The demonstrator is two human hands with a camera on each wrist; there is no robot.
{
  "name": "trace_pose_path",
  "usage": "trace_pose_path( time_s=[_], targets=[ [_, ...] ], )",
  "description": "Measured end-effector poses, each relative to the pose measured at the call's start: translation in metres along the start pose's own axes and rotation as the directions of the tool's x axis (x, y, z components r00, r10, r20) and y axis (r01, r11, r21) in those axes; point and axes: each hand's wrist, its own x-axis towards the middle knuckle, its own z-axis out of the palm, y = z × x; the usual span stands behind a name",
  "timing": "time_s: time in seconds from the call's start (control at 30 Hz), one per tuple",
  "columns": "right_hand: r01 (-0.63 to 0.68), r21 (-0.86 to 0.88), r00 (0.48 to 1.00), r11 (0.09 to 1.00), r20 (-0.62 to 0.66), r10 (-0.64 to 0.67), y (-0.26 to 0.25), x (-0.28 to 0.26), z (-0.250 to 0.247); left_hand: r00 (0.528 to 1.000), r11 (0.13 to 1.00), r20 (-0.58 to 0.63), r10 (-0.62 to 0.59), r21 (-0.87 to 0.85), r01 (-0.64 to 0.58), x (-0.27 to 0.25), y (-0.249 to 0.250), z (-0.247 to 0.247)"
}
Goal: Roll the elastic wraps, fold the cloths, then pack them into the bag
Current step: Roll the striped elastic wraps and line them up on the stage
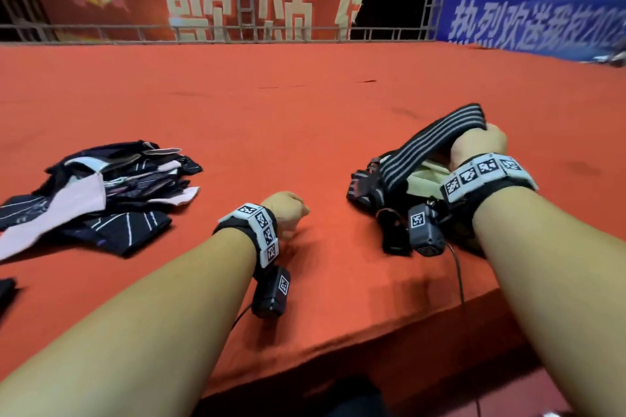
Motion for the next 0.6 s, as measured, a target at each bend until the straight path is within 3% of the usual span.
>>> trace_pose_path(
  time_s=[0.03, 0.1, 0.27, 0.37, 0.43, 0.5, 0.6],
  targets=[
    [0.007, 0.073, 1.000, 0.997, -0.027, -0.005, -0.006, 0.000, -0.001, 1.000, 1.000, 0.013, 0.001, -0.027, -0.001, -0.001, 0.005, 0.001],
    [-0.044, 0.207, 0.999, 0.977, 0.034, 0.037, -0.013, -0.012, 0.001, 0.998, 0.998, 0.016, 0.057, -0.029, -0.056, -0.005, 0.014, 0.005],
    [-0.148, 0.225, 0.974, 0.963, 0.201, 0.102, -0.019, -0.059, 0.021, 0.983, 0.979, 0.044, 0.178, -0.109, -0.173, -0.024, 0.035, 0.001],
    [-0.234, 0.186, 0.913, 0.954, 0.379, 0.150, -0.021, -0.081, 0.044, 0.973, 0.962, 0.031, 0.228, -0.159, -0.220, -0.037, 0.040, -0.017],
    [-0.326, 0.203, 0.840, 0.923, 0.511, 0.184, -0.023, -0.103, 0.058, 0.969, 0.955, -0.005, 0.248, -0.169, -0.245, -0.047, 0.040, -0.037],
    [-0.342, 0.194, 0.762, 0.920, 0.630, 0.150, -0.026, -0.125, 0.072, 0.965, 0.947, -0.040, 0.259, -0.187, -0.261, -0.054, 0.036, -0.061],
    [-0.311, 0.128, 0.688, 0.942, 0.714, 0.130, -0.025, -0.155, 0.092, 0.955, 0.936, -0.084, 0.285, -0.193, -0.296, -0.066, 0.028, -0.097]
  ],
)
